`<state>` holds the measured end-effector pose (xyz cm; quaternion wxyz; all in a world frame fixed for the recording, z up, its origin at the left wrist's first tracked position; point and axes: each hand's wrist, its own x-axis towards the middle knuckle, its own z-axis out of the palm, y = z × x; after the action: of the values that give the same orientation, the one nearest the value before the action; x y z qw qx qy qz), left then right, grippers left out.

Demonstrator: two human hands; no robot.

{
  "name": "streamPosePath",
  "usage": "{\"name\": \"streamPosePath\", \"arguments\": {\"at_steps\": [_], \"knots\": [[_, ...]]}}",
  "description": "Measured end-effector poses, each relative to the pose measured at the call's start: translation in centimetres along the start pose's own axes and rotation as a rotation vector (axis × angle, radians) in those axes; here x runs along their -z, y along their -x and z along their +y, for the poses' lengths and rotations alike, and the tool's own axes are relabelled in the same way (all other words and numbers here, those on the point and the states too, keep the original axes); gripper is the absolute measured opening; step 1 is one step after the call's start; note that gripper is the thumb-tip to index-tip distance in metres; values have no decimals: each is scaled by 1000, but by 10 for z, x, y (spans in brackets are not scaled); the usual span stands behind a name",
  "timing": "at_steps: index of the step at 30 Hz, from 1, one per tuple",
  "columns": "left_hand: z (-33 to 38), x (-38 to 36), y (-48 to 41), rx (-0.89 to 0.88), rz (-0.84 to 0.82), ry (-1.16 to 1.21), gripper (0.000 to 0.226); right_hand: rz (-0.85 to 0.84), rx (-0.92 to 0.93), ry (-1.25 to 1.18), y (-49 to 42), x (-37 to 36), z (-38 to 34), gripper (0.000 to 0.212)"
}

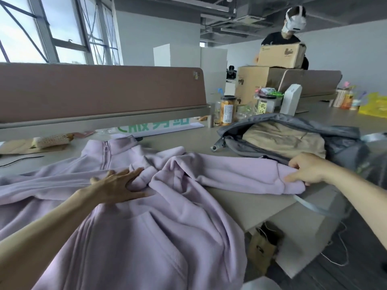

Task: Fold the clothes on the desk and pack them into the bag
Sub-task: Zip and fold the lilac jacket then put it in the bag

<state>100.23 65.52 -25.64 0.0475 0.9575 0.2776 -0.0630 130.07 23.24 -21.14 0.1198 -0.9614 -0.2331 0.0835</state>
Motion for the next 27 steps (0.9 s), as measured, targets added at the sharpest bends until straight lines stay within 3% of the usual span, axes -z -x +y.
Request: {"name": "streamPosePath", "arguments": {"at_steps": [3, 5, 6, 10, 13, 15, 16, 18, 20, 22, 27], "knots": [[6, -3, -3, -9, 16, -2, 124, 174, -20, -84, 1, 14, -8, 28], [6, -7, -6, -8, 37, -3, 122, 320, -54, -433, 0, 32, -16, 17], [7, -8, -7, 4, 41, -8, 120, 392, -57, -603, 1, 42, -24, 22], [22, 0, -1, -61, 107, 93, 117, 579, 73, -935, 9, 87, -66, 18], [35, 21, -4, -141, 344, 367, 79, 589, 231, -1074, 17, 115, -112, 16], [52, 52, 2, -152, 446, 748, 52, 559, 349, -1138, 22, 129, -147, 14], [61, 70, 8, -174, 390, 992, 48, 530, 415, -1170, 25, 134, -168, 13], [78, 111, 26, -257, 203, 1324, 63, 456, 554, -1214, 36, 138, -210, 15], [85, 143, 44, -379, 86, 1459, 76, 359, 677, -1209, 48, 129, -253, 16], [82, 161, 58, -483, 39, 1542, 72, 219, 779, -1159, 60, 109, -290, 18], [42, 161, 74, -454, 173, 1574, 50, -269, 955, -1216, 83, 54, -352, 36]]}}
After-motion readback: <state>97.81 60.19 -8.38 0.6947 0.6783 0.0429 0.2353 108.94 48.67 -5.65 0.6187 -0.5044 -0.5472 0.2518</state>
